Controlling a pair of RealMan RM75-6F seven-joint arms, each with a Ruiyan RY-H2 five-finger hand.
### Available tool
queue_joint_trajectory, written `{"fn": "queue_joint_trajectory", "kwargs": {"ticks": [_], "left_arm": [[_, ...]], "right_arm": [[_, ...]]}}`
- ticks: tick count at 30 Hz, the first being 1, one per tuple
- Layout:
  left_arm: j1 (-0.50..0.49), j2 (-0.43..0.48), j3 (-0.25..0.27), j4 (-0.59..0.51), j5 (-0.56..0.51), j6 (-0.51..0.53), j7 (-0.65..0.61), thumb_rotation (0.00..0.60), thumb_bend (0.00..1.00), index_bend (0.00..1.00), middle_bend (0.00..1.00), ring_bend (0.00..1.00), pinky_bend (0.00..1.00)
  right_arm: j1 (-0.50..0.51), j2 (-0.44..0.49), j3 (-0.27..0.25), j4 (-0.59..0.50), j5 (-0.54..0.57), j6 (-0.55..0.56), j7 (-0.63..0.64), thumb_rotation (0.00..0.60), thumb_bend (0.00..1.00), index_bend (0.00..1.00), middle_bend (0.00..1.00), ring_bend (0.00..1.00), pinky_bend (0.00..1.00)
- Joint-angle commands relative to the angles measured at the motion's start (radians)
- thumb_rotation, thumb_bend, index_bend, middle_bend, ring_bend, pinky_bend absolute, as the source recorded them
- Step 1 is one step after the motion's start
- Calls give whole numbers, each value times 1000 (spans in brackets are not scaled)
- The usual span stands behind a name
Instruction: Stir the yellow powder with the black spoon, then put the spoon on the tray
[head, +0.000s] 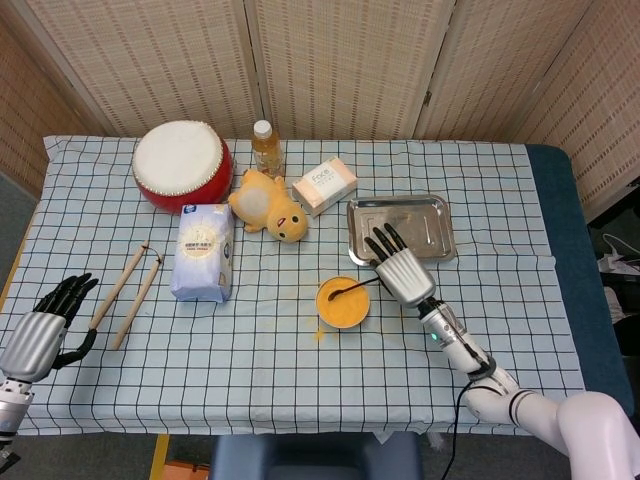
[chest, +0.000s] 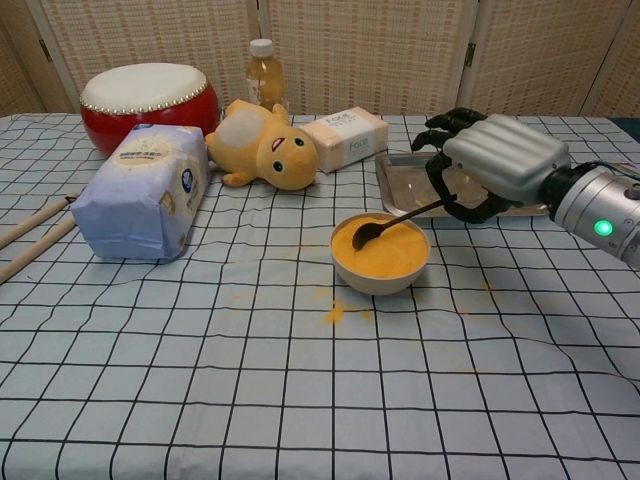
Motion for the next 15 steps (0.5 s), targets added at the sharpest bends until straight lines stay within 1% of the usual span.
{"fn": "queue_joint_trajectory", "kwargs": {"ticks": [1,6,10,15], "left_arm": [[1,0,0,0,1,3,1,600,453,0,0,0,188],[2,0,2,-1,4,5,5,600,453,0,0,0,188],[2,-2,3,-4,7,7,10,600,454,0,0,0,188],[2,-3,4,-8,10,9,16,600,453,0,0,0,188]], "right_arm": [[-3,7,-10,-14,-8,4,-1,600,473,808,157,0,30],[-20,41,-19,-71,-12,18,8,600,474,826,162,0,35],[-32,84,-23,-142,-3,11,11,600,475,835,164,0,35],[-41,116,-19,-193,9,6,1,600,476,836,164,0,35]]}}
